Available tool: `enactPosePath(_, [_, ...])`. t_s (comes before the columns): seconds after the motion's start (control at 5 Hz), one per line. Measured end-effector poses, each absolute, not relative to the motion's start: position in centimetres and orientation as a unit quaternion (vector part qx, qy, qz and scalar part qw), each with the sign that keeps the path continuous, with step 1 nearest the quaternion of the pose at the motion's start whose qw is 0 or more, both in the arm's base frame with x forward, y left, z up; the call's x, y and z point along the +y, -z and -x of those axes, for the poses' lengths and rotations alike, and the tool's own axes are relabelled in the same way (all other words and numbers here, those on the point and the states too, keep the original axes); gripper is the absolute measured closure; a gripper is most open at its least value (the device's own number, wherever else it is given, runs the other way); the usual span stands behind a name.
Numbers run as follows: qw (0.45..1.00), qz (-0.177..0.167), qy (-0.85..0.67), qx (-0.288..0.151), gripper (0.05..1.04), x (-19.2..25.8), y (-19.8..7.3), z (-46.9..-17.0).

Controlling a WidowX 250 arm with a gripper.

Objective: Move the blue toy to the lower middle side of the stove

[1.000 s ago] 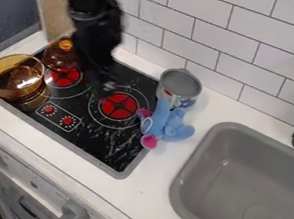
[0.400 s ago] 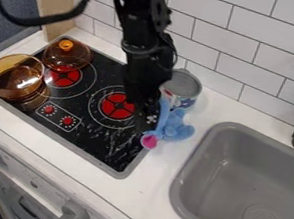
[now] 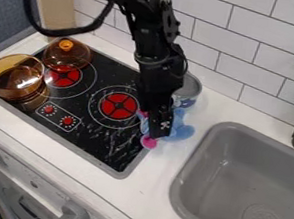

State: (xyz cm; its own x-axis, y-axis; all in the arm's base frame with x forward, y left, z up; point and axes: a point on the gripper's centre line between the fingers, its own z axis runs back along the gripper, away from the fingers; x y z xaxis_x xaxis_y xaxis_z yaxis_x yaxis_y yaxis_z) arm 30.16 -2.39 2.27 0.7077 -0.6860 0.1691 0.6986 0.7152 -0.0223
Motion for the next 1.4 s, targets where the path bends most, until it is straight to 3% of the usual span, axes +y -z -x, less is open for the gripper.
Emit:
enactPosePath(0.2, [0.921, 0.061, 0.379, -0.073, 0.135, -2.9, -1.1, -30.9])
enactPosePath(0.4, [0.922, 0.053, 0.376, -0.078, 0.406, -2.8, -0.8, -31.2])
enactPosePath(0.6, [0.923, 0.051, 0.374, -0.078, 0.615, -2.8, -0.5, -30.8])
enactPosePath(0.8, [0.924, 0.044, 0.372, -0.076, 0.698, -2.7, -0.5, -30.2])
enactPosePath(1.4, [0.925, 0.002, 0.363, -0.111, 0.718, -0.2, -5.4, -28.4])
